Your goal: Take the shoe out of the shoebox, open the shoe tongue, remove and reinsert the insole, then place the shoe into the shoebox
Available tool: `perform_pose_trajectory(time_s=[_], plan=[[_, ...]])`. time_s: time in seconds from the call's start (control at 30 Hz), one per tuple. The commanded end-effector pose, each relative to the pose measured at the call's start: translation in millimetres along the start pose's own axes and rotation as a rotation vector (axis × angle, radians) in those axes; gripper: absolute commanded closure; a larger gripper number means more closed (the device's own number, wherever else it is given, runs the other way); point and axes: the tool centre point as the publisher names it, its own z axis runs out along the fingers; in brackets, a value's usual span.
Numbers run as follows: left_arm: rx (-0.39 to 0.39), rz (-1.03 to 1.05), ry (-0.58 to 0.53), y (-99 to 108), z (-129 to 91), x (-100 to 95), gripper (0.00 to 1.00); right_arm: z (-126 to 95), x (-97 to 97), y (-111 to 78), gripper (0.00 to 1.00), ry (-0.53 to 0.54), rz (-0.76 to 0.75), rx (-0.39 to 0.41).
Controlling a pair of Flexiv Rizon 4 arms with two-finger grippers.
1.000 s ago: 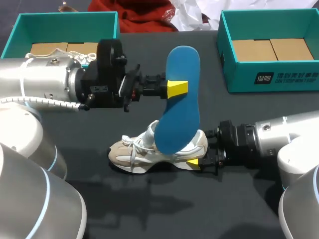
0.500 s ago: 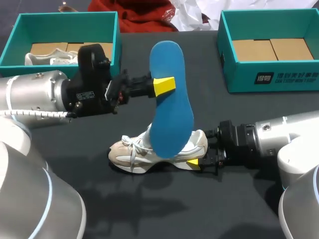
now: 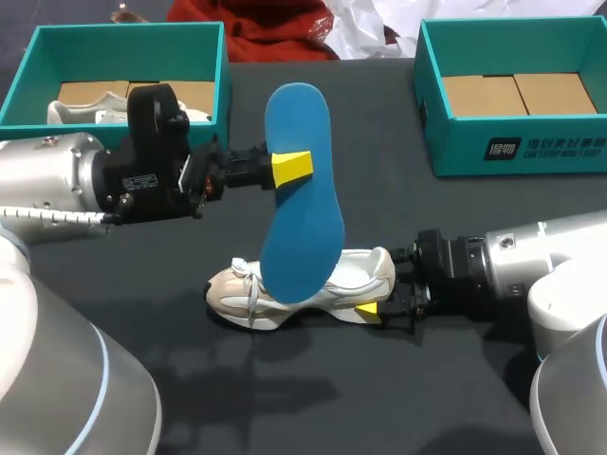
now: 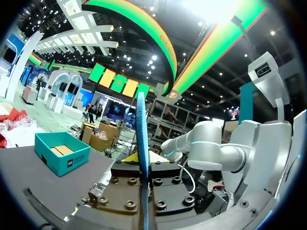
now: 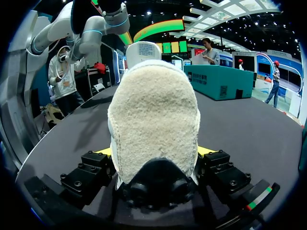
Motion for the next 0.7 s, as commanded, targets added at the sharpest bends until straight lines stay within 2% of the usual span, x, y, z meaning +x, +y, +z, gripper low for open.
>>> perform_pose_trajectory(time_s=[0.03,0.5,0.53,0.57,0.6,0.7], plan=[[-0.002,-0.002,-0.03,-3.7,5.3,5.2,1.0,0.6,1.1,0.9,1.0,-0.002,0.0,0.003],[-0.009,-0.005,-0.022,-3.3,5.3,5.0,1.0,-2.0,0.7,0.7,0.99,-0.015,-0.001,0.002],[-0.009,-0.005,-0.022,-3.3,5.3,5.0,1.0,-2.5,0.8,0.9,0.86,-0.019,-0.001,0.002],[-0.009,-0.005,-0.022,-3.3,5.3,5.0,1.0,-2.8,1.1,1.4,0.58,-0.021,-0.001,0.002],[-0.009,-0.005,-0.022,-3.3,5.3,5.0,1.0,-3.1,1.4,2.1,0.0,-0.022,-0.002,0.002],[-0.009,-0.005,-0.022,-3.3,5.3,5.0,1.0,-5.0,1.6,3.6,0.0,-0.029,-0.003,0.017]])
